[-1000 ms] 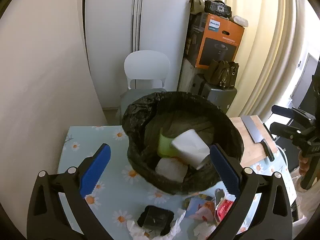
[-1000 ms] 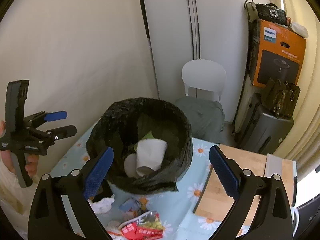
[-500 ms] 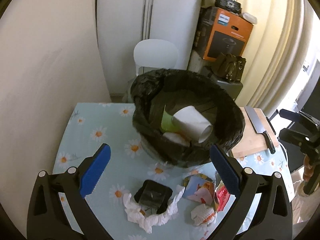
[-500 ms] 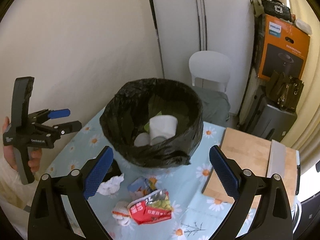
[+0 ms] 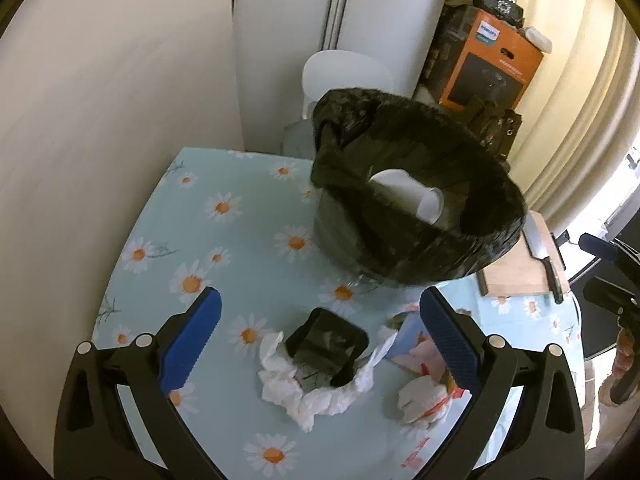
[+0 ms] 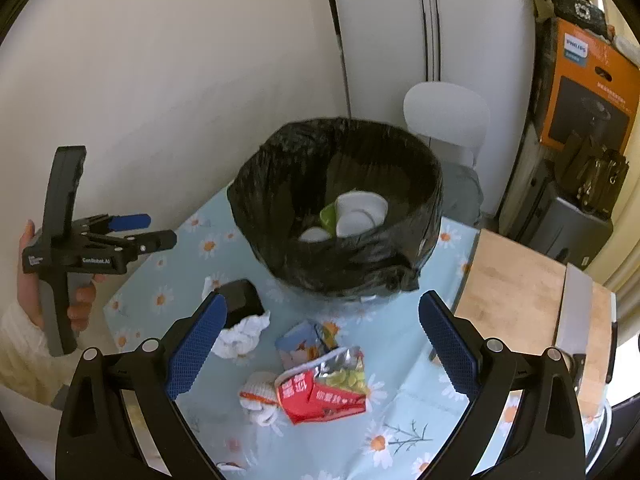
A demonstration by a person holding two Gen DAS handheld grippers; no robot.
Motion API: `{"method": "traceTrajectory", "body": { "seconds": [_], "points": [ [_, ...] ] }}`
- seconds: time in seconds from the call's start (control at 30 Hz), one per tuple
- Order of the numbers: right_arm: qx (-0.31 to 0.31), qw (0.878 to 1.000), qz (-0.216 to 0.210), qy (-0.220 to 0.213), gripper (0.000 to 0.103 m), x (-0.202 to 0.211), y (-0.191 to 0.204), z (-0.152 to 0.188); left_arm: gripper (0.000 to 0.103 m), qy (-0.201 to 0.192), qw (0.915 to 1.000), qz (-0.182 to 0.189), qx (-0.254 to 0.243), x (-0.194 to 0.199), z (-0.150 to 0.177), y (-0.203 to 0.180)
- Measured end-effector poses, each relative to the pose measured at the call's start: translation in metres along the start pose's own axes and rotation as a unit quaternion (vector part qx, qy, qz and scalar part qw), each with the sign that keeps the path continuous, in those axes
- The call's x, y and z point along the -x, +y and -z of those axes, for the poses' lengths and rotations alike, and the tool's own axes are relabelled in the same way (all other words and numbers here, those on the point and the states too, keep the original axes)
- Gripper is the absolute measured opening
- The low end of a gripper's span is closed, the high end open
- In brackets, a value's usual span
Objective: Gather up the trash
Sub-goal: 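Move both open tools back from the bin toward the table, then grasp the crumpled white tissue with the left tool while the right tool grasps the second knit glove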
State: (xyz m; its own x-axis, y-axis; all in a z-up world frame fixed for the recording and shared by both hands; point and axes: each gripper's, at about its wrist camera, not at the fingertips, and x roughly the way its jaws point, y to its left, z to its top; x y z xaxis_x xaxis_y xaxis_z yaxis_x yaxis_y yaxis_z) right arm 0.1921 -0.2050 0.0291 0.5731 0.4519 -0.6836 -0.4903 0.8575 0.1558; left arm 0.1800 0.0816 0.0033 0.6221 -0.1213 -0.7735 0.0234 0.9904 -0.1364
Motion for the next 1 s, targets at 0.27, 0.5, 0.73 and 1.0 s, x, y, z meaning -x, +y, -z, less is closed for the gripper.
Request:
{"method": "traceTrajectory", "body": {
  "seconds": [0.27, 0.5, 0.73, 1.0],
  "points": [
    [-0.007, 0.999, -0.011, 0.035, 0.093, -0.016, 0.001, 0.017, 0.097, 0.019, 0.9996, -0.007, 0.018, -0.011, 0.022, 0.014],
    [-0.005, 0.998, -0.010, 0.066, 0.093, -0.026, 0.004, 0.033, 0.097, 0.036, 0.9986, -0.006, 0.038, -0.027, 0.043, 0.026],
    [0.004, 0.996, -0.004, 0.090, 0.093, -0.032, 0.012, 0.044, 0.097, 0.064, 0.9972, 0.002, 0.039, -0.044, 0.065, 0.029],
    [0.012, 0.992, -0.019, 0.120, 0.093, -0.051, 0.031, 0.058, 0.094, 0.096, 0.9952, 0.008, 0.016, -0.066, 0.087, 0.022]
  ]
}}
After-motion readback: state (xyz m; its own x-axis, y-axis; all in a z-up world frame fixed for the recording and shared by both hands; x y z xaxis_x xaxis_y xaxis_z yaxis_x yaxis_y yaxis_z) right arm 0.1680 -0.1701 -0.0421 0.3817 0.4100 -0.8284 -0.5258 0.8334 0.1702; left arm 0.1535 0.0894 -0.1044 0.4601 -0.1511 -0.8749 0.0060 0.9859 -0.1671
